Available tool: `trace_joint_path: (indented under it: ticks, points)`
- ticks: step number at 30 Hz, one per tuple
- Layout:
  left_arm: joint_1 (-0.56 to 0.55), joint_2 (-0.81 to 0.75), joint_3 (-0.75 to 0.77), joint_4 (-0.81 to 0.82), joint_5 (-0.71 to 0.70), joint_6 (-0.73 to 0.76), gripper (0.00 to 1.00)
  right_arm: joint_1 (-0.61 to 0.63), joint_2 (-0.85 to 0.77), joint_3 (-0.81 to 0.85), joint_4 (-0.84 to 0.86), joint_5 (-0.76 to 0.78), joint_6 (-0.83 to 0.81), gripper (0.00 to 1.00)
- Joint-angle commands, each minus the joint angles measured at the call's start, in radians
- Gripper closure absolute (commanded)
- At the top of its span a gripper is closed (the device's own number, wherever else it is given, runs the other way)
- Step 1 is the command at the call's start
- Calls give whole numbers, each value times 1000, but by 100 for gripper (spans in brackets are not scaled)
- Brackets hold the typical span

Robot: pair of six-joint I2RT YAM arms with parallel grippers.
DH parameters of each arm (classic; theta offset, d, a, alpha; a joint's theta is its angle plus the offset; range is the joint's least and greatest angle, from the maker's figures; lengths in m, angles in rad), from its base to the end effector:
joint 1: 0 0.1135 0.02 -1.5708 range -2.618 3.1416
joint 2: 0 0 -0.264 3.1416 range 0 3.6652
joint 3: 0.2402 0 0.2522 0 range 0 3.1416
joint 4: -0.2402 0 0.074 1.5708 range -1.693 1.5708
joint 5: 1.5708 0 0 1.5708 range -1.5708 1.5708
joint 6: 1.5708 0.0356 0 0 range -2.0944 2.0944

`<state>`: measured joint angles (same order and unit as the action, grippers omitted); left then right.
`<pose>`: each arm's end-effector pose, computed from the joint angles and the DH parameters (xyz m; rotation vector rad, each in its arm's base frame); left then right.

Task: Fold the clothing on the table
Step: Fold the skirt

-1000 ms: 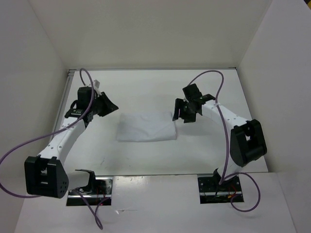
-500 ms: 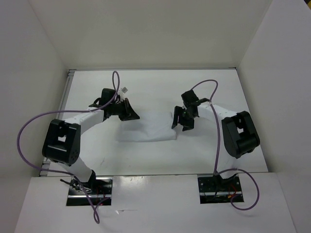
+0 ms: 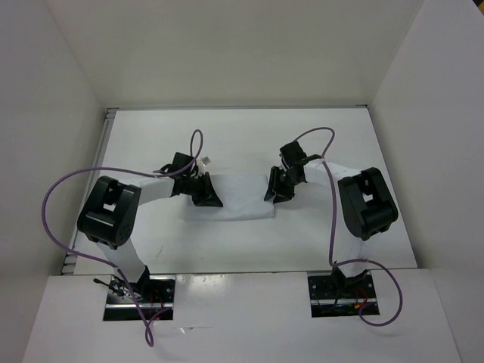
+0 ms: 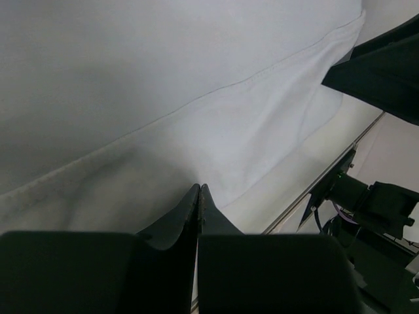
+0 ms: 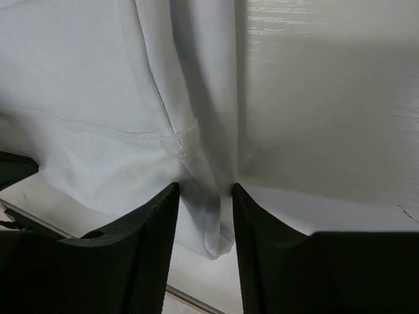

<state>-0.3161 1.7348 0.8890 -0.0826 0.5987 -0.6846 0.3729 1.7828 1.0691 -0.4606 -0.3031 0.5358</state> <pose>0.3097 -0.1224 0.1476 -0.2166 2.6386 -1.1336 0.3143 0.1344 0.1570 0.1447 2.8461 0.6420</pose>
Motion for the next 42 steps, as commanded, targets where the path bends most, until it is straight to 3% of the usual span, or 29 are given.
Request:
trace_joint_path:
  ticks: [1, 5, 11, 18, 34, 37, 42]
  points:
    - [3, -21, 8, -5, -11, 25, 100, -5, 10, -24, 59, -36, 24, 57]
    - [3, -128, 30, -54, 38, 25, 100, -5, 20, -69, 77, -56, 58, 69]
    - [3, -241, 48, -121, 94, 25, 100, -5, 59, -89, 96, -79, 70, 71]
    - [-6, -163, 48, -151, 119, 71, 100, -5, 70, -89, 114, -79, 79, 100]
    - [-121, 164, 123, -174, -65, 80, 100, -5, -5, -71, 86, -51, 79, 100]
    - [-132, 212, 133, -198, -128, 80, 100, -5, -89, -40, 51, -51, 79, 100]
    - [-189, 282, 171, -198, -117, 80, 100, -5, -244, 25, -26, -60, 70, 100]
